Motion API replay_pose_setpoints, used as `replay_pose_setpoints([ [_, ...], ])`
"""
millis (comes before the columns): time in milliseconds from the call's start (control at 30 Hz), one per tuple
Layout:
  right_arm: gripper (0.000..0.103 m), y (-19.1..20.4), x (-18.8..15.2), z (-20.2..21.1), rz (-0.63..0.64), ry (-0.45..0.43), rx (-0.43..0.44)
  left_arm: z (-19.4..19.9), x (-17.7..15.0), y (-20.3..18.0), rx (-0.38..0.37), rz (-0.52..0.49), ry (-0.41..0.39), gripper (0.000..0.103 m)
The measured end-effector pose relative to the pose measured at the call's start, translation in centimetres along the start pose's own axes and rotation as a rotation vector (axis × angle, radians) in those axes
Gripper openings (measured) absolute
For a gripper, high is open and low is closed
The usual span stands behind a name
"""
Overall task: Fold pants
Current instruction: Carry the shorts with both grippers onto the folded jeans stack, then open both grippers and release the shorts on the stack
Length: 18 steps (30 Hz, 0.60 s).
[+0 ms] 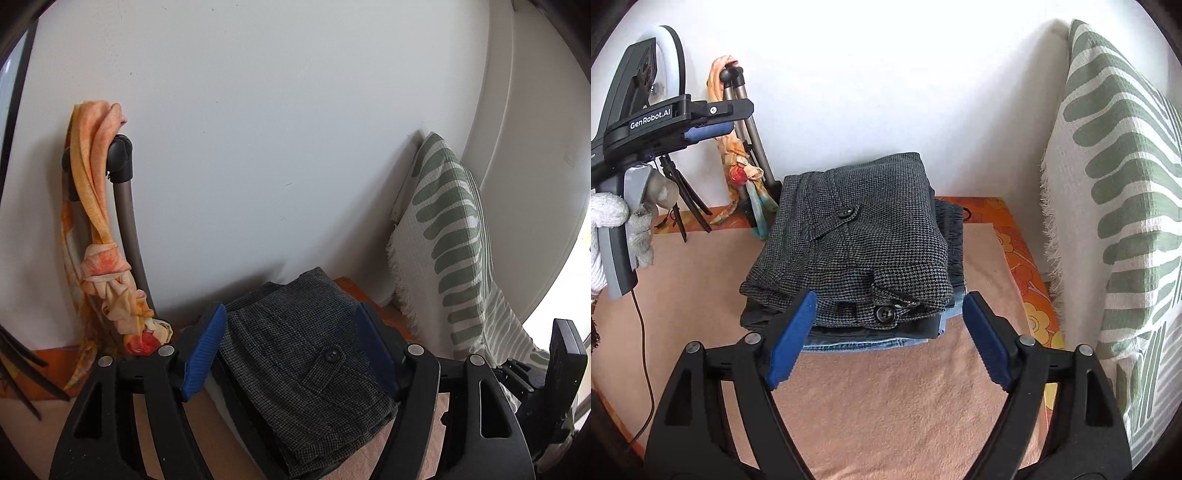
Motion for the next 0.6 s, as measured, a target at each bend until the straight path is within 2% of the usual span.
replay_pose_setpoints([
  [133,0.094,1.5,0.0,2.7,0.001,-0.014,-0.034,3.3,-1.1,-0.1,-0.001,0.0,-0.006,0.081],
  [333,0.1,4.3,-0.2,6.9,0.0,-0.055,-0.088,8.5,-2.7,0.4,0.002,-0.008,-0.025,0.082],
  [600,0.103,8.3,-1.1,11.1,-0.009,-0.099,-0.15,15.5,-6.4,0.6,0.011,-0.013,-0.054,0.082],
])
Point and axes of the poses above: each gripper's, at about its wrist camera, not at the fingertips, and z roughly against the way its jaws point, y to its left, x to its top, the point moved 1 cm from there along -z, roughly the way its jaws point, and after that the axes turned 13 degrees about z, right-handed, at the moved point
